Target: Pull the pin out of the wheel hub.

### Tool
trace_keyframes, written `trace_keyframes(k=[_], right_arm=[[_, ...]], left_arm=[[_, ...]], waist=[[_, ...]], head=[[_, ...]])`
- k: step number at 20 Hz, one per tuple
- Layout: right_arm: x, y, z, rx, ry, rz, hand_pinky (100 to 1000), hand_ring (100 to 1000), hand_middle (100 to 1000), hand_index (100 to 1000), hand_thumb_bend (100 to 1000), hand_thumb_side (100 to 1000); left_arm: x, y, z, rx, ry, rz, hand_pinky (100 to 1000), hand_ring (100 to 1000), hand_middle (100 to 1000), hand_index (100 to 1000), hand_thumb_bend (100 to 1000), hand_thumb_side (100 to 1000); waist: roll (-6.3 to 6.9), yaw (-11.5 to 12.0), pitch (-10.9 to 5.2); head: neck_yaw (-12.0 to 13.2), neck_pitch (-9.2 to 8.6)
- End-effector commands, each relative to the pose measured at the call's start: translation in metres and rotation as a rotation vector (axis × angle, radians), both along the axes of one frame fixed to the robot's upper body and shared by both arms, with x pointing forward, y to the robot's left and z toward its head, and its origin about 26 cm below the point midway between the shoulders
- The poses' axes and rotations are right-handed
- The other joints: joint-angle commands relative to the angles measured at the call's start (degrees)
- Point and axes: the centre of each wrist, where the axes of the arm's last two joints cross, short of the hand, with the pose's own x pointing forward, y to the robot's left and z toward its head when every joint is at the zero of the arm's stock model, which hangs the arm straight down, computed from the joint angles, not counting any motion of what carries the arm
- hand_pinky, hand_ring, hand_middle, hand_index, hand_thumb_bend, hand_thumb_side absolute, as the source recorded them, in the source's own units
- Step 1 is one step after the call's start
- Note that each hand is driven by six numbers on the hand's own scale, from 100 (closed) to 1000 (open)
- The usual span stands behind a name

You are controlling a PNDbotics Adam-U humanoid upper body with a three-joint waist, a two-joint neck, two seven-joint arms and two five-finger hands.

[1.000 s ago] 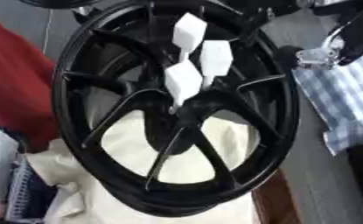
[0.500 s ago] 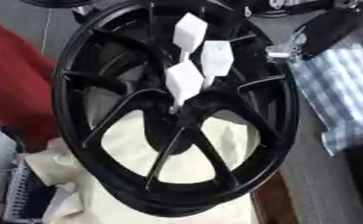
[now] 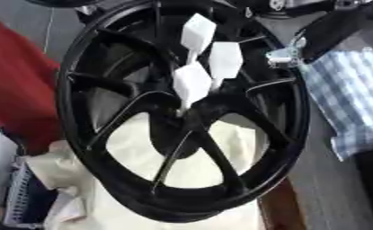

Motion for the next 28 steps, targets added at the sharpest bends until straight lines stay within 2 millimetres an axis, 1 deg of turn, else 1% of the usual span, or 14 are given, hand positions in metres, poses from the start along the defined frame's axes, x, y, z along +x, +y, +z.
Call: trace_keyframes(k=[1,2,9,12,17,20,28], right_arm=[[0.000,-0.002,0.008,-0.015,-0.036,-0.021,945,1000,816,973,211,760],[0.000,-0.002,0.008,-0.018,-0.039,-0.026,941,1000,805,969,223,763],[0.004,-0.002,0.003,-0.032,-0.061,-0.047,939,1000,805,962,229,762],[0.004,-0.002,0.004,-0.023,-0.074,-0.048,943,1000,807,959,214,753],[-0.001,-0.005,0.013,0.026,-0.101,-0.042,951,1000,810,963,165,723],[-0.004,-0.007,0.016,0.039,-0.102,-0.046,951,1000,816,964,176,732],[0.000,-0.007,0.007,-0.011,-0.087,-0.059,948,1000,827,965,209,766]], left_arm=[[-0.002,0.000,0.009,0.007,-0.032,-0.008,675,516,566,704,100,632],[-0.002,-0.001,0.009,0.007,-0.031,-0.010,675,516,565,703,100,632],[-0.002,-0.001,0.009,0.004,-0.031,-0.012,674,514,564,701,100,634],[-0.002,-0.001,0.008,0.004,-0.029,-0.011,674,512,563,700,100,634],[-0.002,-0.001,0.008,0.001,-0.029,-0.009,674,511,562,699,100,633],[-0.002,-0.001,0.008,-0.001,-0.032,-0.011,674,511,562,699,100,633],[-0.002,-0.002,0.009,-0.007,-0.036,-0.015,674,509,560,696,100,634]], waist=[[0.19,0.1,-1.06],[0.17,0.2,-1.02],[-0.04,0.2,-0.60],[-0.04,0.3,-0.43],[0.00,0.3,-0.21],[0.00,0.2,-0.08],[0.05,0.5,0.48]], head=[[0.1,0.31],[0.1,0.31],[0.0,0.31],[-0.1,0.31],[0.2,0.31],[0.3,0.31],[-0.2,0.31]])
